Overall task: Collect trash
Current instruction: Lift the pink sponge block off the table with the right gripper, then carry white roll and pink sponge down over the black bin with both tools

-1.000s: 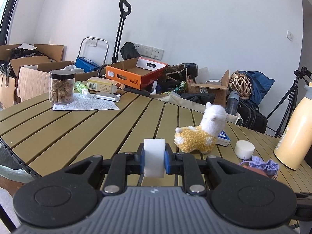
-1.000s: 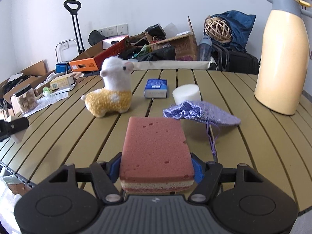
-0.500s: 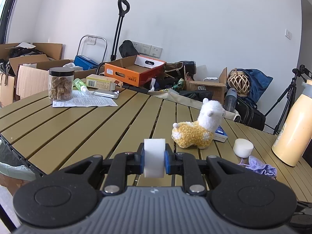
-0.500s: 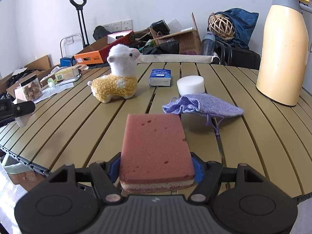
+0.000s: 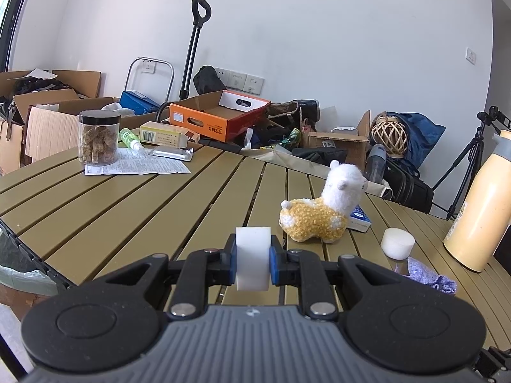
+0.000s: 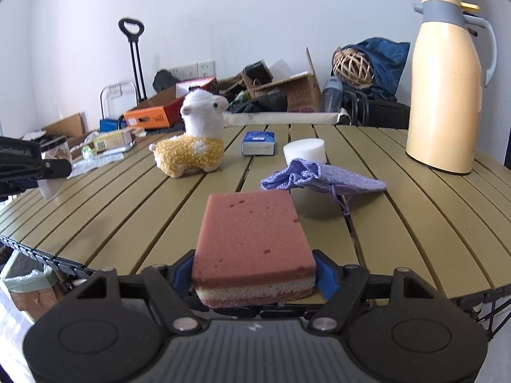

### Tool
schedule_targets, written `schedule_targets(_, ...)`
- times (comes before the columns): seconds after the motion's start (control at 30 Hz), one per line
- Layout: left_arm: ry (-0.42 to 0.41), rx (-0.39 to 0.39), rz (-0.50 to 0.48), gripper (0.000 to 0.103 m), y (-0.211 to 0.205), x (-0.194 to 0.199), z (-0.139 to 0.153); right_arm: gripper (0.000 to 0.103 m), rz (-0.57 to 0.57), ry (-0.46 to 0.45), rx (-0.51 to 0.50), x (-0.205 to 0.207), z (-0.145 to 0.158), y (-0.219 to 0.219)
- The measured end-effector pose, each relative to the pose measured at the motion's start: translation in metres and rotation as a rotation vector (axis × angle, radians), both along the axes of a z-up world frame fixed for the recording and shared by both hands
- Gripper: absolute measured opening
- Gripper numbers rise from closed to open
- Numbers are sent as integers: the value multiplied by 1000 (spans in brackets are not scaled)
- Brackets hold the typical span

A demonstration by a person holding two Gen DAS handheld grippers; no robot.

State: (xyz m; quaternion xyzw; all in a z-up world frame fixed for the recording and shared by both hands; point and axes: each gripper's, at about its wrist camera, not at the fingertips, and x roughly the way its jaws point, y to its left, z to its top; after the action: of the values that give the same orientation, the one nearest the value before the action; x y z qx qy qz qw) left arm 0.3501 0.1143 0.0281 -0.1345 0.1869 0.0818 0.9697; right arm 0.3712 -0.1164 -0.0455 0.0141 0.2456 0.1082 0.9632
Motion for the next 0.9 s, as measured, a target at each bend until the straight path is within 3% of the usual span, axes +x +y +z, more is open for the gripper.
schedule_targets(0.17, 2, 0, -1, 19, 0, 0, 0, 79, -14, -79, -19, -8, -12, 4)
schedule_targets(0.23, 3, 1, -2, 19, -1, 1, 0, 77, -32, -109, -34, -8, -16, 8)
schedule_targets(0.27, 3, 1, -2, 19, -1, 1, 0, 70, -38, -124, -46, -8, -18, 11)
schedule_targets(0.4, 4, 0, -2, 19, -1, 1, 0, 69, -57, -153, -82, -13, -15, 13)
schedule_targets(0.5, 2, -2, -2, 19, -1, 1, 0, 69, -45, -97, 39, -12, 14, -5)
schedule_targets(0.63, -2, -4, 0, 19, -1, 0, 0, 69, -22, -126, 157, -19, 63, -26)
schedule_targets(0.83, -1, 9, -1, 19, -2, -9, -2, 69, 9, -157, 258, -24, 105, -38)
schedule_targets(0.9, 5, 14, -2, 19, -2, -13, -3, 69, 10, -175, 248, -27, 111, -36)
